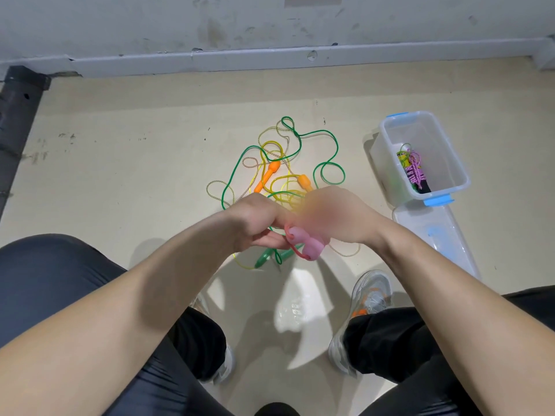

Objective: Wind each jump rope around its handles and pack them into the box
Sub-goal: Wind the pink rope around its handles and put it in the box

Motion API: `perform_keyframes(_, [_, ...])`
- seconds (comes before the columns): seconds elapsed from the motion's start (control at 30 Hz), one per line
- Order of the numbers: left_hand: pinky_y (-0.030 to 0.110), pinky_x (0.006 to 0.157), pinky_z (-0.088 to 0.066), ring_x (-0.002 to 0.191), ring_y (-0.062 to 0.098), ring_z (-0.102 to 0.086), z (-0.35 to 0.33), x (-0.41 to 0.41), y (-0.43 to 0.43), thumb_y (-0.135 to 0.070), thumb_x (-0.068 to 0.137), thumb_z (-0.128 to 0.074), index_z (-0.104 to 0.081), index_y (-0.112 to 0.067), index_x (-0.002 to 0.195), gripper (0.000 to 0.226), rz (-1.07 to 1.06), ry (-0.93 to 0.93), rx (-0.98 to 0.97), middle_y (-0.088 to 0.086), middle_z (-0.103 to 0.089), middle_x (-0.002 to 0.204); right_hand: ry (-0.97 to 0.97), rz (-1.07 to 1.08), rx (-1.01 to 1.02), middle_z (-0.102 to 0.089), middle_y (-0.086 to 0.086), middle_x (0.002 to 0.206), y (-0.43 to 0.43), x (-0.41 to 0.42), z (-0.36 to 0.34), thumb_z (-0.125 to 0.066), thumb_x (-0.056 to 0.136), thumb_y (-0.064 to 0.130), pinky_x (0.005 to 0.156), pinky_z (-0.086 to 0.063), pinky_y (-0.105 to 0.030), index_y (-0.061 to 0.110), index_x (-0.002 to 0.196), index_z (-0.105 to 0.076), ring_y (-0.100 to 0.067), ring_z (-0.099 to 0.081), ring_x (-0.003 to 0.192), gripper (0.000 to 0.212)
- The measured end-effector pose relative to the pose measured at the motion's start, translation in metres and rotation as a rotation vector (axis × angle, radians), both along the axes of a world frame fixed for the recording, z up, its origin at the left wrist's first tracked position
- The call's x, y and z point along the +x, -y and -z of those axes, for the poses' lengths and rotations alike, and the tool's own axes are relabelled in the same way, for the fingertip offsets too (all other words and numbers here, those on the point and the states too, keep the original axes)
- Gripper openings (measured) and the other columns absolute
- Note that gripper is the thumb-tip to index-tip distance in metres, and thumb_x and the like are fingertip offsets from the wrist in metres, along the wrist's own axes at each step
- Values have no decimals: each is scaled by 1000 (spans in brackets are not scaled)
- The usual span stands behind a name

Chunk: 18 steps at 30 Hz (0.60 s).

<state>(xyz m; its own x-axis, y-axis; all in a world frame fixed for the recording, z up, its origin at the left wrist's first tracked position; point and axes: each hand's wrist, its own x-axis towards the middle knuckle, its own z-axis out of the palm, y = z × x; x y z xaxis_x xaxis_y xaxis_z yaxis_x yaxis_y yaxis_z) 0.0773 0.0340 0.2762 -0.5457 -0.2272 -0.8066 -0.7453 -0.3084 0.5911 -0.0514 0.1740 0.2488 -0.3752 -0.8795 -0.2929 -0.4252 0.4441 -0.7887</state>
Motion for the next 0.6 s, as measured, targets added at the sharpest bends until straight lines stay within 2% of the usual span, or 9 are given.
perform_keyframes(0.2, [30, 65, -63, 79, 29, -76, -6, 3, 6, 8, 98, -51, -68, 1, 114, 24, -58, -23, 172, 21, -74, 109, 178, 14, -80, -41, 12, 55, -3, -4, 1, -75, 86, 34, 53, -31, -28, 20, 68, -56, -10, -37, 54, 29])
perform_keyframes(0.3, [37, 70, -64, 79, 33, -76, -6, 4, 5, 8, 97, -53, -61, -6, 117, 25, -123, -43, 216, 19, -74, 105, 243, 35, -92, -49, 7, 57, -4, -6, 0, -73, 84, 35, 54, -35, -28, 18, 73, -62, -12, -43, 56, 23])
perform_keyframes(0.37, [40, 72, -64, 75, 36, -75, -8, 5, 4, 10, 96, -54, -57, -10, 114, 26, -144, -47, 198, 17, -72, 101, 280, 56, -102, -52, 3, 60, -5, -4, 1, -73, 83, 34, 54, -37, -27, 17, 76, -64, -13, -45, 58, 21])
perform_keyframes(0.47, [36, 59, -63, 67, 35, -75, -12, 3, 3, 11, 95, -49, -56, -4, 101, 18, -156, -82, 164, 18, -64, 101, 355, 138, -157, -55, -7, 71, -5, 0, 3, -71, 82, 34, 61, -39, -29, 16, 84, -66, -15, -49, 65, 19])
perform_keyframes(0.6, [39, 69, -64, 76, 38, -75, -12, -3, 1, 3, 95, -47, -58, -3, 102, 15, -93, -117, 8, 18, -60, 100, 437, 255, -201, -53, -3, 73, -2, 5, 5, -72, 80, 32, 63, -40, -26, 20, 105, -55, -17, -48, 68, 32])
